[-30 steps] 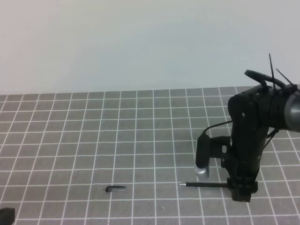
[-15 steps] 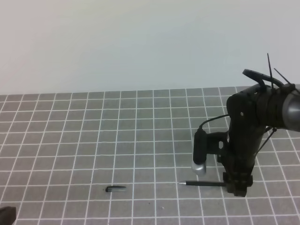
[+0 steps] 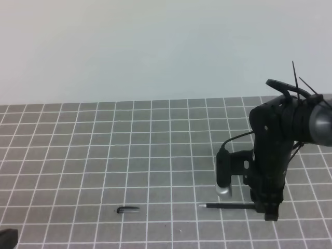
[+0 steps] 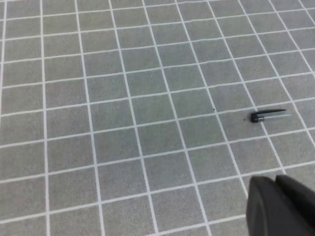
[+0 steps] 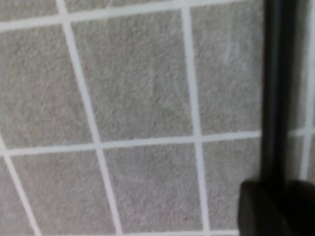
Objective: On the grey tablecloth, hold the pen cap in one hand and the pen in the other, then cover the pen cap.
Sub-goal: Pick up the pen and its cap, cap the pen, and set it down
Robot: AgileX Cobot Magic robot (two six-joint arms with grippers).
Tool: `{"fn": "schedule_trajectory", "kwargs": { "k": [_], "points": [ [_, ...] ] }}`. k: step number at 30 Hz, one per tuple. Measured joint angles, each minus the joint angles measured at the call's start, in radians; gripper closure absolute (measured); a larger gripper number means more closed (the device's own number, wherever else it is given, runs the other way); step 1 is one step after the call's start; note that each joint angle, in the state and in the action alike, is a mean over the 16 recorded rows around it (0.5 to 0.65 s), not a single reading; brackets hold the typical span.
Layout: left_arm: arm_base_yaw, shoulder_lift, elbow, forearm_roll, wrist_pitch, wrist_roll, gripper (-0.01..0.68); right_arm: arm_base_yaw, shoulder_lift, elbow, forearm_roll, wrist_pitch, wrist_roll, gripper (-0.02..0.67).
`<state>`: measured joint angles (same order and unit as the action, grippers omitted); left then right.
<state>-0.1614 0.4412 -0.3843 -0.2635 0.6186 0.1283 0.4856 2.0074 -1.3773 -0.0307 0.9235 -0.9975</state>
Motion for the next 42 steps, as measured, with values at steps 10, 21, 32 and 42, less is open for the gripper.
{"fn": "schedule_trajectory", "kwargs": {
  "k": [10,21,32,42],
  "points": [
    [0.0,0.017,-0.02,-0.017,0.029,0.049,0.675,0.0,-0.05,-0.057,0.02,0.087,-0.005,0.579],
    [0.0,0.216,-0.19,-0.117,0.241,0.316,0.675,0.0,-0.143,-0.125,0.156,0.227,0.02,0.582],
    [0.0,0.58,-0.431,-0.289,0.425,0.813,0.675,0.001,-0.179,-0.116,0.257,0.282,0.114,0.582],
    [-0.064,0.91,-0.609,-0.261,0.465,0.993,0.548,0.002,-0.183,-0.086,0.254,0.282,0.193,0.582]
  ]
}}
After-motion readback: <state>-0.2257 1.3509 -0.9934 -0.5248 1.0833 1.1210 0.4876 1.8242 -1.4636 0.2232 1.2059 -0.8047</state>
